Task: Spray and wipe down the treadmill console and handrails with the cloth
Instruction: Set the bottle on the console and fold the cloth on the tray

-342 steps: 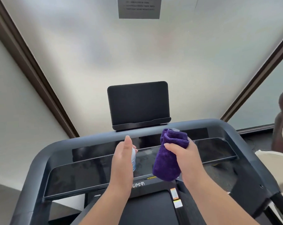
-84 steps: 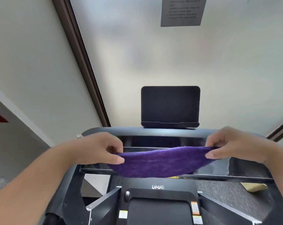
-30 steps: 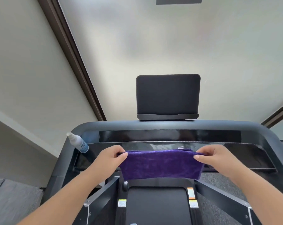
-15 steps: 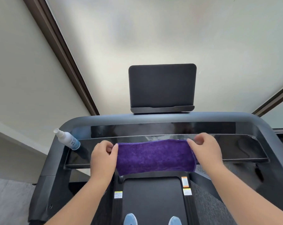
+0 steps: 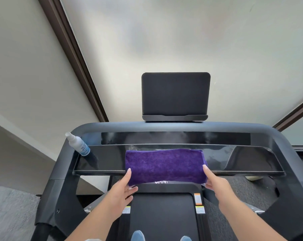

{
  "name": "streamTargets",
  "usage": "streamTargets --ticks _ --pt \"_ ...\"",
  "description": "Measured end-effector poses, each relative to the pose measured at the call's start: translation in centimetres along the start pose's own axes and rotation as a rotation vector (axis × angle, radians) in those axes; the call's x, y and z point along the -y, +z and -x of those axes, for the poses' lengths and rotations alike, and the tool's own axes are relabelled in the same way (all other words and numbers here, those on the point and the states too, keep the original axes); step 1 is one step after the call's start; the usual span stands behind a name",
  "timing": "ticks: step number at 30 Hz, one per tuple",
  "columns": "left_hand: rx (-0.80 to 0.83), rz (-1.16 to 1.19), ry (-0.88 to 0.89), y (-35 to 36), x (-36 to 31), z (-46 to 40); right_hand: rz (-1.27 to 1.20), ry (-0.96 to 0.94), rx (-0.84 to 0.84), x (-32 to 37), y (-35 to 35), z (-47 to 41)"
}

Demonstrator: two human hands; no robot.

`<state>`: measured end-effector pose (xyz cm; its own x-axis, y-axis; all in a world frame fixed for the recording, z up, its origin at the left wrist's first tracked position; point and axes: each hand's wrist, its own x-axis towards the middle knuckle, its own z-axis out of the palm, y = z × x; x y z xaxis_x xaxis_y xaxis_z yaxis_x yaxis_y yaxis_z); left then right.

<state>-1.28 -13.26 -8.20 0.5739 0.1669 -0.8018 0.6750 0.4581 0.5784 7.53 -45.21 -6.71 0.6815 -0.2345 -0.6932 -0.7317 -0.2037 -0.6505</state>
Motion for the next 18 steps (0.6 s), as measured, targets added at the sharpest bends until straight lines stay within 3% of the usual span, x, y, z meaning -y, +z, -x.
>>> streamTargets --ticks 3,10,18 --pt "-0.005 0.034 0.011 -0.1 0.7 0.5 -0.051 -0.002 0.136 -0.5 -0.2 0.5" --pt "0.002 0.116 0.147 0.5 -0.4 2.1 -0.097 -0.186 0.086 0.6 -0.4 1.9" --pt "0.113 0.273 0.293 5.4 -11.0 6.0 -0.231 -0.404 0.074 11.2 0.3 4.0"
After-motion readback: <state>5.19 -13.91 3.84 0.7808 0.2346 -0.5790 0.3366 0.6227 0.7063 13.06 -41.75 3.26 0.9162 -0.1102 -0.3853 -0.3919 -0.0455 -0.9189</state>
